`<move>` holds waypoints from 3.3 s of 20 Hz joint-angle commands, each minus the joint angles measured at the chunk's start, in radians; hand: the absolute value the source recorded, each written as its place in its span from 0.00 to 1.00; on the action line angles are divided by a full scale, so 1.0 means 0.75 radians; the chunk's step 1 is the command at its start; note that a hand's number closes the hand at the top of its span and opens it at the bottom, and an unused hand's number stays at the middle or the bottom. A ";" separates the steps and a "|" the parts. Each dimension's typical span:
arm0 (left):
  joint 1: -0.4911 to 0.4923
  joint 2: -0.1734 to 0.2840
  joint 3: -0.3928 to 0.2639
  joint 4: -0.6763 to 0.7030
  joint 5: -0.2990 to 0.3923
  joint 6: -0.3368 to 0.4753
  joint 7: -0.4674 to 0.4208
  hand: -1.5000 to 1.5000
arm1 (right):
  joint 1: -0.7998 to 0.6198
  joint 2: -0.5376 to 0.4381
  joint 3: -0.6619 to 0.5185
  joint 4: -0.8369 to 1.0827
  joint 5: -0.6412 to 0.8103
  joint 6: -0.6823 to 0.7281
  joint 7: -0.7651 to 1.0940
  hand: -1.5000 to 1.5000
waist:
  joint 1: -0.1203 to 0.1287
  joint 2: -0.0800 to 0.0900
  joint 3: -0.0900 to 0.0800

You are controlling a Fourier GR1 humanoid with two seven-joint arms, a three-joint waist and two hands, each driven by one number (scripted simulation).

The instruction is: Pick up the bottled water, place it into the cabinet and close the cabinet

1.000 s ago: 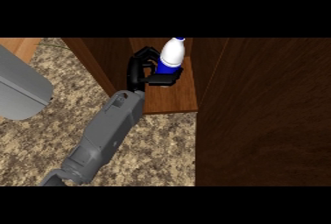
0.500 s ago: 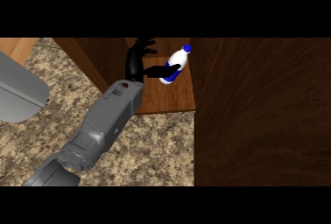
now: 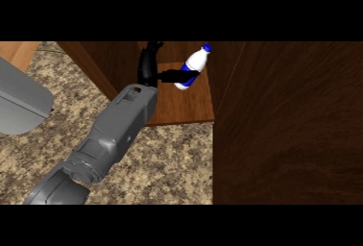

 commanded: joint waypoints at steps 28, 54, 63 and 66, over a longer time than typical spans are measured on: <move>0.575 -0.019 -0.525 -0.863 0.391 -0.050 -0.110 0.00 | -0.012 0.003 -0.080 -0.206 -0.035 -0.109 0.149 0.00 | 0.082 -0.044 0.001; 1.569 0.513 -0.790 -1.998 0.281 -0.134 -0.086 1.00 | -0.009 -0.012 0.065 -0.258 0.099 0.055 0.233 1.00 | 0.100 -0.039 0.001; 1.708 0.775 -0.613 -2.184 0.374 -0.248 -0.092 1.00 | 0.004 -0.067 0.190 -0.389 0.127 0.212 0.248 1.00 | 0.094 -0.050 -0.002; 1.814 0.864 -0.554 -2.278 0.461 -0.345 -0.114 0.00 | 0.026 -0.083 0.182 -0.429 0.095 0.192 0.248 1.00 | 0.102 -0.056 -0.005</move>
